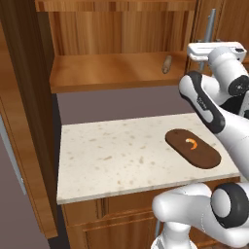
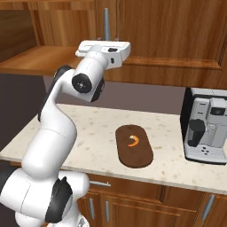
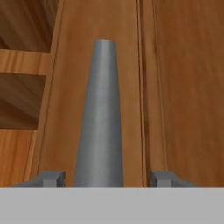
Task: Open the cabinet, retrieve the rolling pin, and place it next to the meat on the cutting board to prepare for tenderizing.
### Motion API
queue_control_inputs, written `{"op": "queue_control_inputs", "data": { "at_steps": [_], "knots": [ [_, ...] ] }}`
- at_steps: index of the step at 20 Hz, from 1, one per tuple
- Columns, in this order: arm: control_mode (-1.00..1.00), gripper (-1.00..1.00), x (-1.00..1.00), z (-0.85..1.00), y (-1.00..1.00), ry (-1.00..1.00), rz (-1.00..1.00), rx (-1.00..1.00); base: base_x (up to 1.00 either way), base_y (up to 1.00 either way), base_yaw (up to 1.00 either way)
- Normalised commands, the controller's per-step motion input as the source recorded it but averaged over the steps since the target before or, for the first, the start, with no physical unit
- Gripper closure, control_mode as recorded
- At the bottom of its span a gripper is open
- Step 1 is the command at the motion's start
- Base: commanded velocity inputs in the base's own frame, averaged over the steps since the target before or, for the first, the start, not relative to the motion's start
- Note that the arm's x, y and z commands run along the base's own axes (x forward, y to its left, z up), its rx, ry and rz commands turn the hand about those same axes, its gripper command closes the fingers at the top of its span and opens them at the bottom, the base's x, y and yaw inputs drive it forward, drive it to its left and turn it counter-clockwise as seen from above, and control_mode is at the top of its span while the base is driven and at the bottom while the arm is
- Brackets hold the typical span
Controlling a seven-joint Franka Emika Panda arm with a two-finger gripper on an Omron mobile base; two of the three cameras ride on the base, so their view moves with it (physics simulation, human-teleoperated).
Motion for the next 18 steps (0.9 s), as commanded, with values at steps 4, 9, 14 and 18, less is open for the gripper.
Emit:
{"op": "queue_control_inputs", "data": {
  "at_steps": [4, 9, 14, 18],
  "knots": [
    [-1.0, 1.0, 0.19, -0.14, 0.31, 0.01, 0.0, -0.09, 0.0, 0.0, 0.0],
    [-1.0, 1.0, 0.01, -0.03, 0.38, 0.04, -0.03, -0.11, 0.0, 0.0, 0.0],
    [-1.0, 1.0, -0.03, -0.12, 0.21, 0.01, 0.0, -0.05, 0.0, 0.0, 0.0],
    [-1.0, 1.0, 0.0, -0.07, 0.01, 0.02, 0.0, 0.0, 0.0, 0.0, 0.0]
  ]
}}
